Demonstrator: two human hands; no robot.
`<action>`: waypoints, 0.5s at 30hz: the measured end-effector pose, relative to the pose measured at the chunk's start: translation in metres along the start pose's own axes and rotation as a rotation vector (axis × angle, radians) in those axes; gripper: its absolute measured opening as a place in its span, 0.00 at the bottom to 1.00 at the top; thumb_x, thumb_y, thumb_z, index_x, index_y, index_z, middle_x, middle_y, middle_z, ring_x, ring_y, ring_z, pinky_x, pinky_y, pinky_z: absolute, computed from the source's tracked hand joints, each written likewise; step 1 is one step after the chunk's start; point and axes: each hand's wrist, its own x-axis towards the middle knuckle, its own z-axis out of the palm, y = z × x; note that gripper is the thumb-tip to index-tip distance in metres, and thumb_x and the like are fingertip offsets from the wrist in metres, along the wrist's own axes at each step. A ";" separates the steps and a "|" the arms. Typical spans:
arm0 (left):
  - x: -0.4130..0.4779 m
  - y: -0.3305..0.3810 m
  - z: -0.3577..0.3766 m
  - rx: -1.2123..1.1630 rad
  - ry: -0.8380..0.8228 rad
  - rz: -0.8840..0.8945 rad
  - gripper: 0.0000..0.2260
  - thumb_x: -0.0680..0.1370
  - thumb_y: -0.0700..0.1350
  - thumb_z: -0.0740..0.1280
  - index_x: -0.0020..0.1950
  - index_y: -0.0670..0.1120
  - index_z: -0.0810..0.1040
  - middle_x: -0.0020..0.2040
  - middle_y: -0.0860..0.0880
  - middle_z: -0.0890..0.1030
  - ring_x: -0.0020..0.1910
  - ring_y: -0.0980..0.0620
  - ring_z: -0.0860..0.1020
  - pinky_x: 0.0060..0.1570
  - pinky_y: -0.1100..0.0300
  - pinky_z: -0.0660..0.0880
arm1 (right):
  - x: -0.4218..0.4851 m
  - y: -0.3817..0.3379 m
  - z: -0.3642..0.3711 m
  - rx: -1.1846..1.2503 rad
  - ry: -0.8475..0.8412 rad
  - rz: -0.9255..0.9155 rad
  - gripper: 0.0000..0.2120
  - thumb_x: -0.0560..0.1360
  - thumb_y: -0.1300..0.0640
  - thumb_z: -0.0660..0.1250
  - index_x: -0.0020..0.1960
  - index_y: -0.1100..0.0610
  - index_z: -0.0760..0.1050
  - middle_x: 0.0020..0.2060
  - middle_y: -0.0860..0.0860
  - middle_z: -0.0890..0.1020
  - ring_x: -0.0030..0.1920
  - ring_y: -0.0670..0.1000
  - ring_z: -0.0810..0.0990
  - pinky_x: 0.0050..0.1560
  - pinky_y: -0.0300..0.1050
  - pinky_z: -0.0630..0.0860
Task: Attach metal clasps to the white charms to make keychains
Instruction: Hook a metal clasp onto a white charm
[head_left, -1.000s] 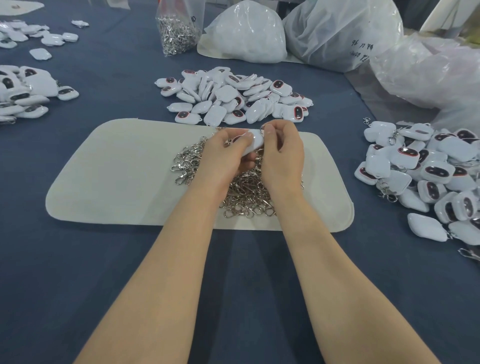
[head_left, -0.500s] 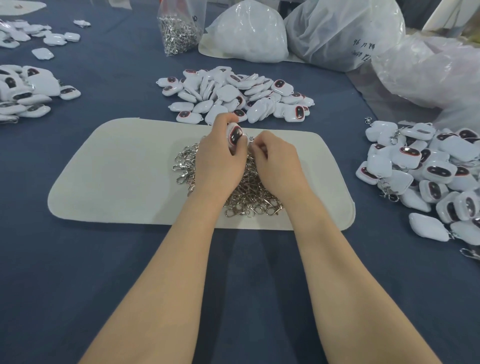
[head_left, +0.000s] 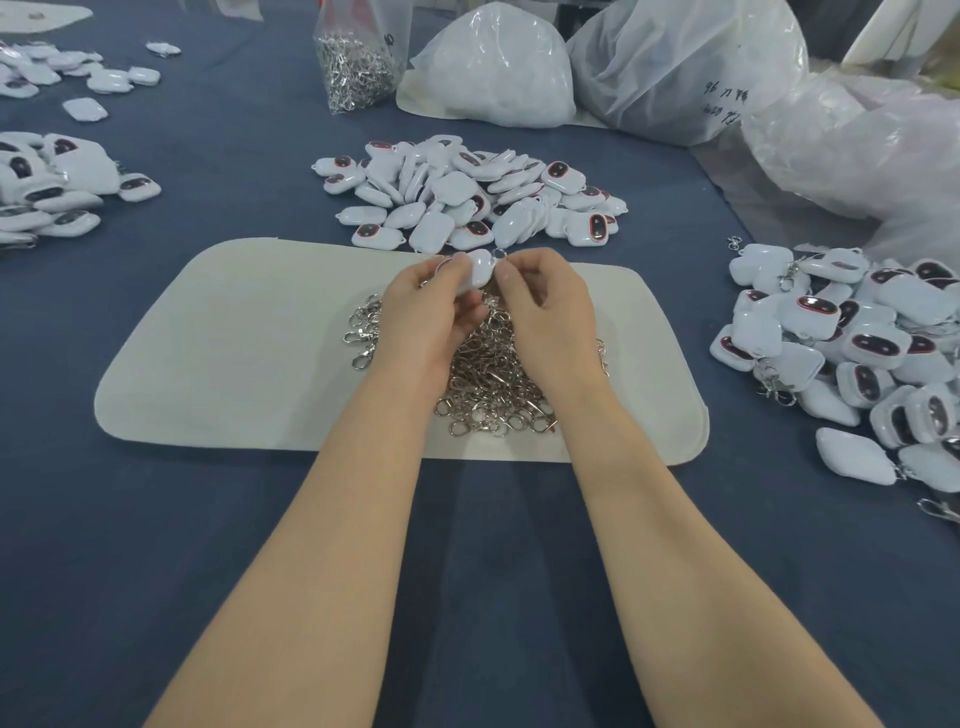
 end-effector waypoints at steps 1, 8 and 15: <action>-0.001 0.001 0.000 -0.012 -0.011 -0.011 0.10 0.78 0.38 0.65 0.59 0.38 0.73 0.38 0.47 0.76 0.27 0.59 0.74 0.28 0.67 0.74 | 0.000 -0.001 0.000 0.018 0.022 -0.006 0.09 0.78 0.59 0.64 0.42 0.48 0.72 0.39 0.46 0.80 0.44 0.48 0.79 0.52 0.46 0.76; -0.004 0.000 0.003 0.014 -0.053 -0.003 0.04 0.78 0.38 0.65 0.52 0.41 0.73 0.37 0.47 0.76 0.25 0.59 0.74 0.28 0.67 0.74 | -0.001 -0.003 0.002 0.026 0.121 -0.026 0.08 0.78 0.60 0.64 0.43 0.48 0.72 0.38 0.45 0.79 0.43 0.48 0.79 0.52 0.48 0.77; -0.007 0.000 0.003 0.167 0.006 0.125 0.08 0.78 0.39 0.66 0.56 0.44 0.72 0.41 0.46 0.76 0.26 0.60 0.75 0.30 0.66 0.75 | 0.001 0.003 -0.002 -0.111 0.110 -0.107 0.05 0.79 0.60 0.62 0.45 0.52 0.72 0.34 0.41 0.76 0.36 0.39 0.73 0.41 0.30 0.68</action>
